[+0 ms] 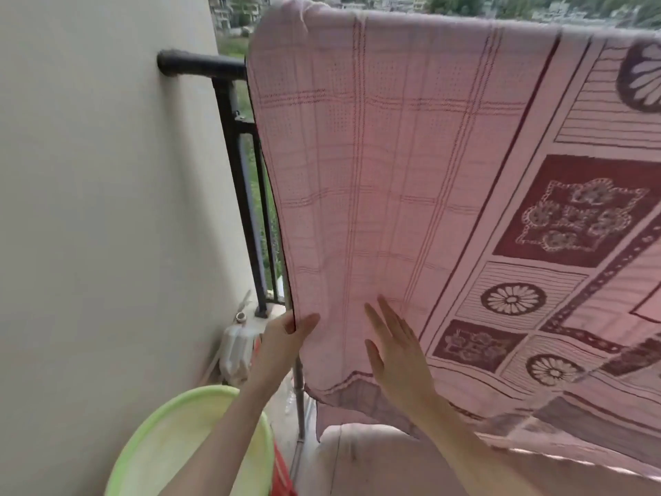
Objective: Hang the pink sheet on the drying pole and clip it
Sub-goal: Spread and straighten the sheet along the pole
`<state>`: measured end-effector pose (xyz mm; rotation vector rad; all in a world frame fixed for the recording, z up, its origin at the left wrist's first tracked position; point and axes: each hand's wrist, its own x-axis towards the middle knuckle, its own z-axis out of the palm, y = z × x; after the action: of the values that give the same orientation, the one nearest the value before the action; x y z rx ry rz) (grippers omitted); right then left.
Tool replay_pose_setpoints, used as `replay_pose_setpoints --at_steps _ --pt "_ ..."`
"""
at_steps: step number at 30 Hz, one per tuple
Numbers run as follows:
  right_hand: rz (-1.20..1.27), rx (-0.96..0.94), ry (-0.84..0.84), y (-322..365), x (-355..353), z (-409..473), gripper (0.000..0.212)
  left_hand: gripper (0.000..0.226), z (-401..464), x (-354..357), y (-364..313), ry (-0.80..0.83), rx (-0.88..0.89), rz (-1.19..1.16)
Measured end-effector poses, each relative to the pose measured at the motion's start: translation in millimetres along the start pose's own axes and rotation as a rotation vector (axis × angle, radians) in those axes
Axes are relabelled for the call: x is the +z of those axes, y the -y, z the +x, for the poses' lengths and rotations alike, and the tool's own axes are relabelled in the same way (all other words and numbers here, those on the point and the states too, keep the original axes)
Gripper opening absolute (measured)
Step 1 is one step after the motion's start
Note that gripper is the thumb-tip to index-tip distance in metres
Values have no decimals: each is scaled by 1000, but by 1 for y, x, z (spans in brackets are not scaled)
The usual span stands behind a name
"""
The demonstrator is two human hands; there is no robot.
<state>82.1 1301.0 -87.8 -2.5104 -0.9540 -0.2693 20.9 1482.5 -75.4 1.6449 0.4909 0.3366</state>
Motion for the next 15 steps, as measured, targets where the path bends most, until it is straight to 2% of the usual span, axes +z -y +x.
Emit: replay_pose_setpoints --at_steps 4,7,10,12,15 --pt "158 213 258 -44 56 -49 53 41 -21 22 85 -80 -95 113" --pt "457 552 400 -72 102 -69 50 39 -36 37 134 -96 -131 142" --pt "777 957 430 -105 148 -81 42 39 -44 53 194 -193 -179 168" --pt "861 1096 451 -133 183 -97 33 40 -48 64 235 -270 -203 230" --pt "995 1251 476 -167 239 -133 38 44 -54 80 297 -362 -189 273"
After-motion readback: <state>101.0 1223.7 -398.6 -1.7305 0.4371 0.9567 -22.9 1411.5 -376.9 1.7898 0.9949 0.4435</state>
